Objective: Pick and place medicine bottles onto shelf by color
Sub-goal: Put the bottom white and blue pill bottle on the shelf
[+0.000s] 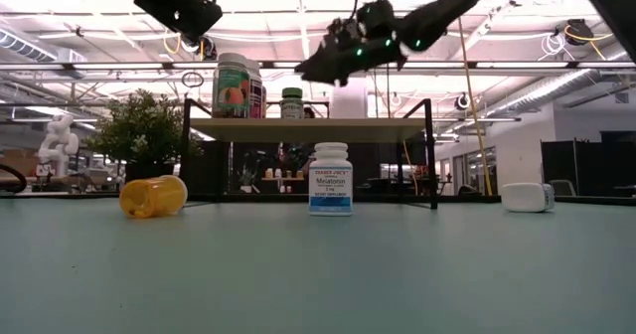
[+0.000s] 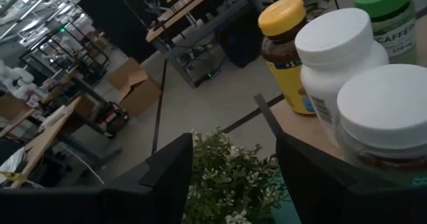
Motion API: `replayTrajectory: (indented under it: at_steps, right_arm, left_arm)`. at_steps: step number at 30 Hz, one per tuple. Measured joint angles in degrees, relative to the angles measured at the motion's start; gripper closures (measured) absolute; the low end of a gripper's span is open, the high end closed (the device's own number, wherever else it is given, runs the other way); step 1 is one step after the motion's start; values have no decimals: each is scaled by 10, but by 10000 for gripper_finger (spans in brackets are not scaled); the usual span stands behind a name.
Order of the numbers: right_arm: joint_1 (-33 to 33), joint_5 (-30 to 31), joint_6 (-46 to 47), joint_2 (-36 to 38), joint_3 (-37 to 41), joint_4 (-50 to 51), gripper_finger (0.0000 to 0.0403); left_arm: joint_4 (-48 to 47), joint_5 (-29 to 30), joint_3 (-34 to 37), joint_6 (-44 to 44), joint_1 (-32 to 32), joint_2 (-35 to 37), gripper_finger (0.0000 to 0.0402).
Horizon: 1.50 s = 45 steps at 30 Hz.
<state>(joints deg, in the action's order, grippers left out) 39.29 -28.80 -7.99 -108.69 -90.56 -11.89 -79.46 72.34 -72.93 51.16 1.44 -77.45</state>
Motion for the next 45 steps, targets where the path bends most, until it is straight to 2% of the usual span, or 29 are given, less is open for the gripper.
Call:
replayTrajectory:
  at_steps: [4,8,11,18,23,27,36,45]
  right_arm:
    - [-15,1,-41,61,4,110,132]
    - [-43,1,-52,129,59,143,133]
    - [-70,8,-48,190,136,119,133]
    - [-152,119,-27,335,339,-3,133]
    - [-209,172,7,409,431,-35,133]
    - [-255,189,39,434,477,-34,133]
    - [-372,285,96,438,542,-33,133]
    - [-459,307,165,434,595,-97,133]
  left_arm:
    - [0,-1,0,-11,-5,0,183]
    - [0,-1,0,-14,-11,0,183]
    - [-1,-4,0,-16,-15,0,183]
    - [0,-5,0,-15,-35,0,183]
    - [4,-5,0,-7,-50,0,183]
    - [30,-23,0,-7,-54,0,183]
    - [97,-132,1,-46,-57,-8,183]
    - [124,-158,16,12,-110,-23,183]
